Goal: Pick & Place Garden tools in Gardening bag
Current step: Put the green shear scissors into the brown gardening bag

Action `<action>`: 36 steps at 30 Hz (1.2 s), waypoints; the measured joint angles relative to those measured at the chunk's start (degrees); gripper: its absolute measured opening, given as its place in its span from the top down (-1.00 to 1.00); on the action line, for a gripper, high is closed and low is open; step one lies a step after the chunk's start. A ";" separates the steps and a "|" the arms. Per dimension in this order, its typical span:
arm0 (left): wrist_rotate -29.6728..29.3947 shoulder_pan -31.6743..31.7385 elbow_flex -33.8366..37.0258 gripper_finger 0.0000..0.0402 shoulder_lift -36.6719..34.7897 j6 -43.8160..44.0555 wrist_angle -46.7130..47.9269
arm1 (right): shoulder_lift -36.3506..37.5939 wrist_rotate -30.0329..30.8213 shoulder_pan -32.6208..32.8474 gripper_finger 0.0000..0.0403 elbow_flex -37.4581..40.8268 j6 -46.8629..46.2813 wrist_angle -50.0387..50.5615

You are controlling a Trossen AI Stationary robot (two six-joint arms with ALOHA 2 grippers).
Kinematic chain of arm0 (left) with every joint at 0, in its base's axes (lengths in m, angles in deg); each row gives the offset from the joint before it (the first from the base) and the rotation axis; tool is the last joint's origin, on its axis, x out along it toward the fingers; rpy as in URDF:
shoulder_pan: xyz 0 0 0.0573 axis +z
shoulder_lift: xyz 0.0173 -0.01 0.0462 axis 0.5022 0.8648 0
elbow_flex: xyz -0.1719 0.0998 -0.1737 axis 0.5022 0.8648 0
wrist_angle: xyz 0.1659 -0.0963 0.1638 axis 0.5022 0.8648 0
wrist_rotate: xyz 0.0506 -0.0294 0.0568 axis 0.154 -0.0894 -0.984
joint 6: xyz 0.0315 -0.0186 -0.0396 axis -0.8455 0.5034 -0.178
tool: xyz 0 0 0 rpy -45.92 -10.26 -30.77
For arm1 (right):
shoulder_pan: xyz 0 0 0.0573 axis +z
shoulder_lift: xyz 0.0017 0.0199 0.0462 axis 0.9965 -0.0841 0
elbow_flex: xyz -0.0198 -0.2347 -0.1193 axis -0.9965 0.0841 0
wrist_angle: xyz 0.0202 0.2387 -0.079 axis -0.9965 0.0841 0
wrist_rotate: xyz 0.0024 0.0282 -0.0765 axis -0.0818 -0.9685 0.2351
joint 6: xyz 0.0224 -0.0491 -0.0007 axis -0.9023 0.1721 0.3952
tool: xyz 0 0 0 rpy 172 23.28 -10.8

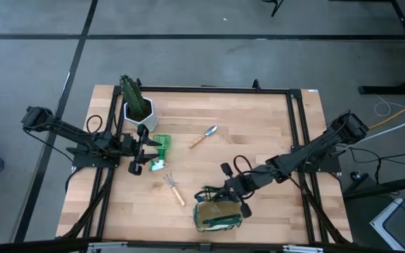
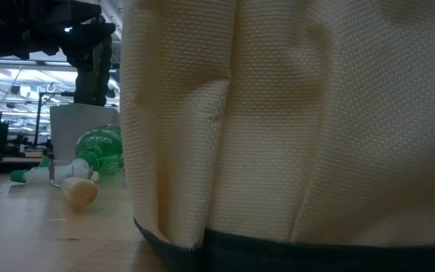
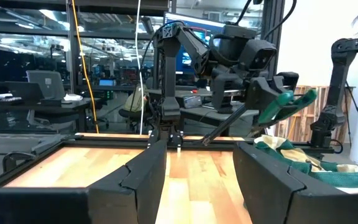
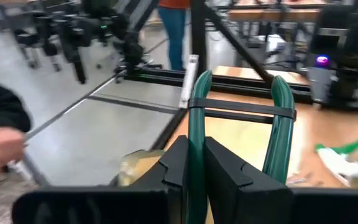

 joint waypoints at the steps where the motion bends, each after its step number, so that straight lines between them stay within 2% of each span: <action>1: 0.00 0.00 -0.01 0.09 0.00 0.00 0.00 | -0.16 1.10 0.00 0.79 0.00 -0.07 -0.13; 7: 0.00 0.01 -0.01 0.09 0.00 0.00 0.08 | -0.18 4.88 0.07 0.79 0.00 -0.07 -0.28; 14: 0.00 0.01 -0.01 0.09 0.00 -0.01 0.18 | -0.18 5.19 0.11 0.79 0.00 -0.07 -0.79; 19: 0.00 0.01 0.00 0.09 0.00 0.00 0.20 | -0.18 9.44 0.11 0.79 0.01 -1.22 -0.19; 26: 0.00 0.00 0.00 0.09 0.00 0.00 0.24 | -0.18 8.74 0.96 0.79 0.00 -1.83 0.30; 36: 0.00 0.01 -0.01 0.09 0.00 0.00 0.39 | -0.16 8.72 5.43 0.79 0.00 -2.15 0.19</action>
